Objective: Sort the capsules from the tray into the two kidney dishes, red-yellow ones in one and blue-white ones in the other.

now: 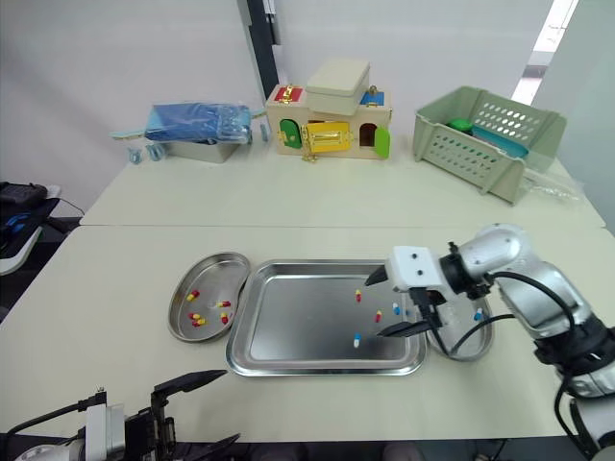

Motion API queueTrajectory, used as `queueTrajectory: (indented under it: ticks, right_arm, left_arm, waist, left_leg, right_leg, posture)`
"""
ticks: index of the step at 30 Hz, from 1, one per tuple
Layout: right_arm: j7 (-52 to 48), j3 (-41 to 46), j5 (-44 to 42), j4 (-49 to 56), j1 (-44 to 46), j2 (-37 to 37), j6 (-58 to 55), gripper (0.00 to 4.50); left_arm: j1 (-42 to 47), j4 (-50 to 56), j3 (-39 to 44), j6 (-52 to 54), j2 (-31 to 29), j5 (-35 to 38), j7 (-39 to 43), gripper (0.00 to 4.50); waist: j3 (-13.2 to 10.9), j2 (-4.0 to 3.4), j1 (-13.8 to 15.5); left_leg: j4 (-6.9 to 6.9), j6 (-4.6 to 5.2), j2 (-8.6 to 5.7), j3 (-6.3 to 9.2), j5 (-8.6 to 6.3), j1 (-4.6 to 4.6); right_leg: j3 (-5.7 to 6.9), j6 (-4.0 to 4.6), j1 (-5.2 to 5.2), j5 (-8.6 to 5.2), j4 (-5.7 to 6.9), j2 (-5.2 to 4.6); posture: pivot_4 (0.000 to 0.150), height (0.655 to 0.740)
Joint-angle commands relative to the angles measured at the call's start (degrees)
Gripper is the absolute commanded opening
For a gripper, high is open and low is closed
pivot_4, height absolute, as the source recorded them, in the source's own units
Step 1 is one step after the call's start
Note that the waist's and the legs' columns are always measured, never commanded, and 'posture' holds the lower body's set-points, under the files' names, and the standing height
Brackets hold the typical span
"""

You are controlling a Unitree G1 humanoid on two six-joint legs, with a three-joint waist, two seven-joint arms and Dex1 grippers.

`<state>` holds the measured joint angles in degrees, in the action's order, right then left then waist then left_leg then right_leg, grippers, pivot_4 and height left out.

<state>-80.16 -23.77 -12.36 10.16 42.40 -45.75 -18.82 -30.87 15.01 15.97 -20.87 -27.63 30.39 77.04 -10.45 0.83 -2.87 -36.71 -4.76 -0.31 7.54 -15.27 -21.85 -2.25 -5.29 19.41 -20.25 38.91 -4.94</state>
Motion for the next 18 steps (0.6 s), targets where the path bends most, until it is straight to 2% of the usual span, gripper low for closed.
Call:
queueTrajectory:
  ticks: [1, 4, 7, 9, 18]
  right_arm:
    - [-3.3, -3.3, 5.0, -3.3, 2.8, 1.3, 6.7, 4.5]
    - [-4.8, -4.8, 7.2, -5.9, 4.1, 2.9, 10.1, 4.5]
    - [-6.2, -6.3, 9.2, -7.4, 4.9, 4.2, 11.5, 3.92]
    - [-6.5, -6.9, 10.1, -8.3, 5.2, 5.1, 11.9, 3.26]
    - [-7.4, -9.4, 13.8, -10.2, 5.2, 8.8, 10.4, 3.26]
  left_arm:
    - [-0.9, 0.7, -0.5, -1.9, 0.4, 0.2, -1.5, 4.45]
    - [-1.3, 0.5, -0.9, -2.8, 0.4, 0.1, -2.3, 4.45]
    - [-2.4, 0.4, -1.2, -3.9, 0.4, 0.1, -2.4, 4.5]
    - [-2.6, 0.3, -1.5, -4.5, 0.3, 0.0, -2.6, 4.5]
    - [-3.7, 1.9, -2.8, -4.8, -0.1, -0.4, -5.2, 4.5]
  waist:
    - [0.0, 0.0, 0.0]
    - [0.0, 0.01, 0.3]
    - [0.0, 0.01, 0.2]
    - [0.0, 0.01, 0.2]
    - [0.0, 0.0, 0.1]
  left_leg:
    - [0.0, 0.0, 0.0, 0.01, 0.0, 0.02]
    - [0.0, 0.0, 0.0, 0.05, 0.0, -0.02]
    - [0.0, 0.0, 0.0, 0.04, 0.0, -0.01]
    - [0.01, 0.0, 0.01, 0.05, 0.0, 0.0]
    - [0.02, 0.0, 0.01, 0.04, 0.0, -0.01]
  right_leg:
    - [0.0, 0.0, 0.0, 0.0, 0.01, 0.0]
    - [0.05, 0.0, 0.02, 0.0, -0.01, 0.0]
    - [0.04, 0.0, 0.03, 0.0, 0.0, 0.0]
    - [0.05, 0.0, 0.03, 0.0, 0.01, 0.01]
    - [0.02, 0.0, 0.1, 0.0, 0.03, 0.01]
  posture:
    - [0.15, 0.74]
    - [0.15, 0.74]
    - [0.15, 0.74]
    - [0.15, 0.74]
    - [0.15, 0.74]
